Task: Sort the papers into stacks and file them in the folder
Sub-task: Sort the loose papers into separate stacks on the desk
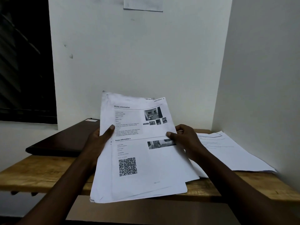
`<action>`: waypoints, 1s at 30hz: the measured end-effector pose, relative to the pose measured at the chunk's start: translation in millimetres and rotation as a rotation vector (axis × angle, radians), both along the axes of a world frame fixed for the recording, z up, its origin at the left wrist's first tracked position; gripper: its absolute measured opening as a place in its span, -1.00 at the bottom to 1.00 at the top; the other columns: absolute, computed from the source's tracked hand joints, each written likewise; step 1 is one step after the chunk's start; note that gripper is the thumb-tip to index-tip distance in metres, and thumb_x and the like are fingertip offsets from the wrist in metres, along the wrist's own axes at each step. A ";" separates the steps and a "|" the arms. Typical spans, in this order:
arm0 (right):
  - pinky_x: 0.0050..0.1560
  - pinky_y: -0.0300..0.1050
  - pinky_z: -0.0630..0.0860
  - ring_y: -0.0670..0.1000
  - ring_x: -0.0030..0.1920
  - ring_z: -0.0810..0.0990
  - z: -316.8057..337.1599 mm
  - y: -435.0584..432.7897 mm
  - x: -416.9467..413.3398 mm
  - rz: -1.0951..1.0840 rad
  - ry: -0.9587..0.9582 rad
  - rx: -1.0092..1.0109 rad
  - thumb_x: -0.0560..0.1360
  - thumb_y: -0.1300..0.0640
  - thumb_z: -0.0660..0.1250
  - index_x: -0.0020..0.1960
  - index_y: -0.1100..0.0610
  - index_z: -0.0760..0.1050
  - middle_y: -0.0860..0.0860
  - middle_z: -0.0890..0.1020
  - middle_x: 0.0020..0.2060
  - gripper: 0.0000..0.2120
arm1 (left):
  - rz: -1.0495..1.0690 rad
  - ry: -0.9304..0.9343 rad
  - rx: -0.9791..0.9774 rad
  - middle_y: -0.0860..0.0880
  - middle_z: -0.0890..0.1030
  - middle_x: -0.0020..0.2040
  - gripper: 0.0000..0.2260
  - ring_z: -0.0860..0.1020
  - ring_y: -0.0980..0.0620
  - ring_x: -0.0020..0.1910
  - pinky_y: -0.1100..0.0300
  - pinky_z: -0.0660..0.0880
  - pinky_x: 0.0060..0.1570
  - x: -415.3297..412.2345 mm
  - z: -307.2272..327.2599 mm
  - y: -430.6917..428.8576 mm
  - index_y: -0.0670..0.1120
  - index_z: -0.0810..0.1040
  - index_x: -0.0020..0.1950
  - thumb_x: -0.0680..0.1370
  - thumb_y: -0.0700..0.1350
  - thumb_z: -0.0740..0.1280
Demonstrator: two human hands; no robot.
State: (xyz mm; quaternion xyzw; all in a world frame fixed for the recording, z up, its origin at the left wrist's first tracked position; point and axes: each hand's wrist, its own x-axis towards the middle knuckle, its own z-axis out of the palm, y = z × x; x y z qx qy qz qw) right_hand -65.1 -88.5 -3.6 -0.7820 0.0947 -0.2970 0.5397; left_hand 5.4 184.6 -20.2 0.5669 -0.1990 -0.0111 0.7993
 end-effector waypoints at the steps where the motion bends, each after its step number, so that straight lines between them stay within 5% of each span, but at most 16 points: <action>1: -0.14 0.09 0.54 0.06 -0.27 0.60 0.3 -2.0 -0.2 -0.014 0.000 -0.017 0.24 0.01 0.52 -0.29 0.06 0.51 -0.04 0.60 -0.40 -0.79 | -0.008 0.011 -0.003 -0.15 0.69 0.11 -0.72 0.68 -0.14 0.04 0.08 0.67 -0.14 0.7 -0.1 0.2 -0.17 0.56 0.27 0.60 -0.09 0.31; 4: 0.04 0.21 0.56 0.20 -0.11 0.66 -0.8 -9.9 1.1 -0.032 0.005 -0.042 0.18 -0.09 0.41 -0.28 0.04 0.55 0.04 0.67 -0.30 -0.77 | -0.021 0.039 0.001 -0.20 0.67 0.14 -0.73 0.71 -0.09 -0.06 0.05 0.67 -0.13 4.3 -0.9 1.5 -0.20 0.55 0.27 0.58 -0.18 0.32; 10: 0.05 0.08 0.53 0.18 -0.04 0.62 3.7 -46.0 1.3 -0.258 -0.065 0.008 0.45 0.14 0.41 -0.21 0.06 0.57 0.05 0.66 -0.19 -0.93 | 0.082 0.039 0.071 -0.15 0.66 0.08 -0.74 0.69 0.04 -0.23 0.27 0.59 -0.36 12.7 -3.0 1.5 -0.22 0.53 0.28 0.59 -0.23 0.33; 14: 0.08 0.01 0.47 0.20 0.03 0.58 14.9 -77.6 -13.8 -0.481 -0.042 0.012 0.50 0.15 0.38 -0.03 0.23 0.61 0.20 0.66 -0.01 -0.86 | 0.222 0.027 0.099 -0.13 0.58 0.21 -0.70 0.58 0.00 -0.07 0.42 0.51 -0.32 18.4 -2.3 4.0 -0.22 0.50 0.33 0.62 -0.17 0.31; 17: -0.08 -0.10 0.37 0.18 -0.08 0.52 22.2 -93.0 -26.5 -0.581 0.042 -0.054 0.53 0.20 0.32 -0.03 0.36 0.61 0.26 0.64 -0.04 -0.79 | 0.286 0.043 0.148 -0.15 0.50 0.35 -0.60 0.50 -0.14 0.24 0.26 0.37 0.04 25.8 -0.9 12.5 -0.23 0.43 0.42 0.65 -0.04 0.26; 22: -0.16 -0.13 0.28 0.23 0.00 0.56 11.6 -81.9 -24.2 -0.474 0.236 -0.275 0.50 0.26 0.28 -0.08 0.36 0.59 0.29 0.63 -0.10 -0.83 | 0.289 0.019 0.162 0.01 0.47 0.28 -0.64 0.48 -0.08 0.19 0.20 0.31 0.07 28.0 -1.6 14.6 -0.13 0.41 0.42 0.64 -0.06 0.24; 26: -0.14 -0.11 0.36 0.22 0.09 0.55 -3.0 -64.0 -14.9 -0.363 0.325 -0.351 0.49 0.27 0.27 0.05 0.32 0.59 0.28 0.63 0.04 -0.79 | 0.231 0.013 0.126 -0.04 0.51 0.22 -0.65 0.49 -0.03 0.10 0.23 0.40 -0.19 22.8 -2.0 8.6 -0.17 0.43 0.43 0.65 -0.11 0.24; 30: -0.04 -0.09 0.44 0.21 0.14 0.53 -14.9 -60.2 -3.9 -0.352 0.423 -0.445 0.45 0.24 0.32 0.10 0.28 0.54 0.23 0.59 0.11 -0.76 | 0.154 0.014 0.104 -0.12 0.54 0.29 -0.68 0.54 -0.05 0.06 0.15 0.45 -0.03 21.0 -2.9 3.7 -0.19 0.45 0.40 0.64 -0.18 0.26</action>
